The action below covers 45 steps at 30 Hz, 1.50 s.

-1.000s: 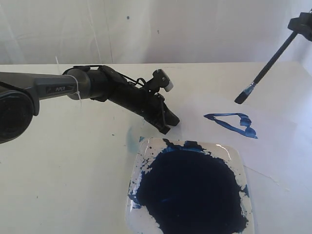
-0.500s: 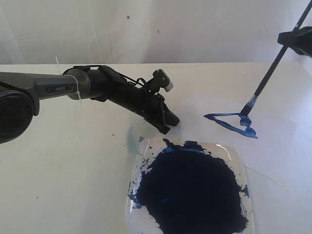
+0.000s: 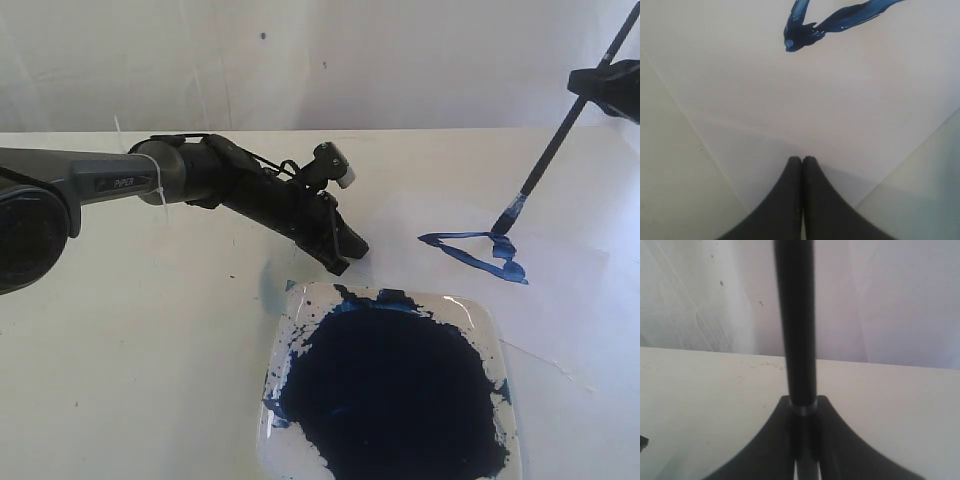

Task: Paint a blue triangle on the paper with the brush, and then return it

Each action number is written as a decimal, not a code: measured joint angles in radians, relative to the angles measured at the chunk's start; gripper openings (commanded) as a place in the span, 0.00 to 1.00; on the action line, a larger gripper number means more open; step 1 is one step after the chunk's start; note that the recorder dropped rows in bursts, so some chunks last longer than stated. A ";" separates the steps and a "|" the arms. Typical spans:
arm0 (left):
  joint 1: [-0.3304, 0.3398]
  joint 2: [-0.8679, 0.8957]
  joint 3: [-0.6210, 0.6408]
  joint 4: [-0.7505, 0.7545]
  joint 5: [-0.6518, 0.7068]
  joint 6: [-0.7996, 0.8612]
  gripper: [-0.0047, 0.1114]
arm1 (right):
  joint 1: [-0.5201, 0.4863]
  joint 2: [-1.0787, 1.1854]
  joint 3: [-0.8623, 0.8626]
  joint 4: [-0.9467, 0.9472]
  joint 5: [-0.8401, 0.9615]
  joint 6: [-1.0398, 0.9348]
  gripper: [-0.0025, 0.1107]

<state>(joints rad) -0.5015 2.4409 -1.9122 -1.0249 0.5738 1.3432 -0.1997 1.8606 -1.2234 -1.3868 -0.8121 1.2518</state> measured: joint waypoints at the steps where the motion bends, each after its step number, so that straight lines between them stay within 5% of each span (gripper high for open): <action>1: 0.000 0.000 0.000 0.000 0.000 0.000 0.04 | 0.000 0.000 0.000 -0.014 0.002 0.009 0.02; 21: 0.000 0.000 0.000 0.000 0.000 0.000 0.04 | 0.000 -0.070 -0.002 -0.332 0.060 0.299 0.02; 45: 0.000 0.000 0.000 0.000 0.000 0.000 0.04 | -0.012 -0.157 0.066 -0.358 0.087 0.384 0.02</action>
<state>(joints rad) -0.5015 2.4409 -1.9122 -1.0249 0.5738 1.3432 -0.2114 1.7031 -1.1570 -1.7443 -0.7250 1.6354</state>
